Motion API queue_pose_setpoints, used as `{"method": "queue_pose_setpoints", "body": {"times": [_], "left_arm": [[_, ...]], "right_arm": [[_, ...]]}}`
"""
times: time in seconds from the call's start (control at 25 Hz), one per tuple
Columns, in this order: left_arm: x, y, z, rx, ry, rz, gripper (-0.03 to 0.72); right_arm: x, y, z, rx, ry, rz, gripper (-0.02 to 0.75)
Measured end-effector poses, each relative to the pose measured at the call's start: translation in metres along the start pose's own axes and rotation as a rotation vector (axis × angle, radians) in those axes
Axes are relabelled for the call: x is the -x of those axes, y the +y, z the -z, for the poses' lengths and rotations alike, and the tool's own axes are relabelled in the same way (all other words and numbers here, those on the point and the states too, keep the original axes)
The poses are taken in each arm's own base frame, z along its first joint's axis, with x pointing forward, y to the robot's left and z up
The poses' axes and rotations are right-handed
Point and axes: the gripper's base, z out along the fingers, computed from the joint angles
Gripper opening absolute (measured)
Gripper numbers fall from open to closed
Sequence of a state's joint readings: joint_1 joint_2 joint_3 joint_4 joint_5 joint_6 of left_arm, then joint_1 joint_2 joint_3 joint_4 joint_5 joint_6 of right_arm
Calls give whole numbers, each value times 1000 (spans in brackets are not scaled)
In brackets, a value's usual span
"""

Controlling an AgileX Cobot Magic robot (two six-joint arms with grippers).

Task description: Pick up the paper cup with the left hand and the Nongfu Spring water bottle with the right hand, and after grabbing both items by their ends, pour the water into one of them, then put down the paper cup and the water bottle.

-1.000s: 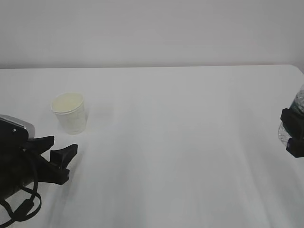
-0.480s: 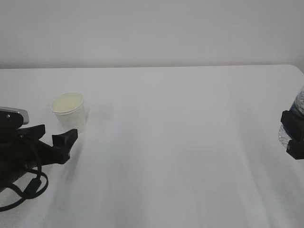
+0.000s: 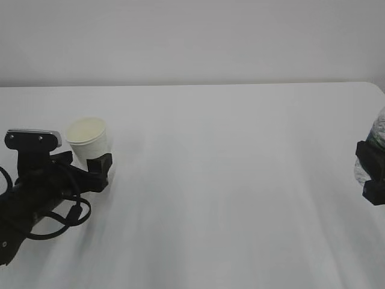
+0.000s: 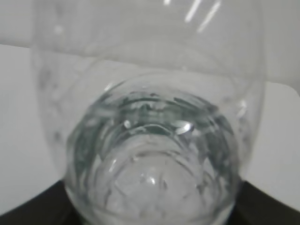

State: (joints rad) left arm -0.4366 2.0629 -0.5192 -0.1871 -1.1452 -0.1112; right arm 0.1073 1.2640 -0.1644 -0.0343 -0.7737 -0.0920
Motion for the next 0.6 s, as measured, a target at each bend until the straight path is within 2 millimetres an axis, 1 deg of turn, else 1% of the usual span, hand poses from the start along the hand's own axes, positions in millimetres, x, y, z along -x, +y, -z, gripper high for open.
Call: {"method": "queue_pose_setpoints", "body": {"times": [0.28, 0.44, 0.6], "left_arm": [[-15, 5, -8, 41, 38, 7, 677], [-22, 5, -18, 50, 45, 8, 675], [-19, 2, -29, 47, 19, 15, 674]], "right_arm": [[0, 0, 0, 0, 0, 4, 420], [0, 0, 0, 0, 0, 18, 420], [0, 0, 0, 0, 0, 26, 419]]}}
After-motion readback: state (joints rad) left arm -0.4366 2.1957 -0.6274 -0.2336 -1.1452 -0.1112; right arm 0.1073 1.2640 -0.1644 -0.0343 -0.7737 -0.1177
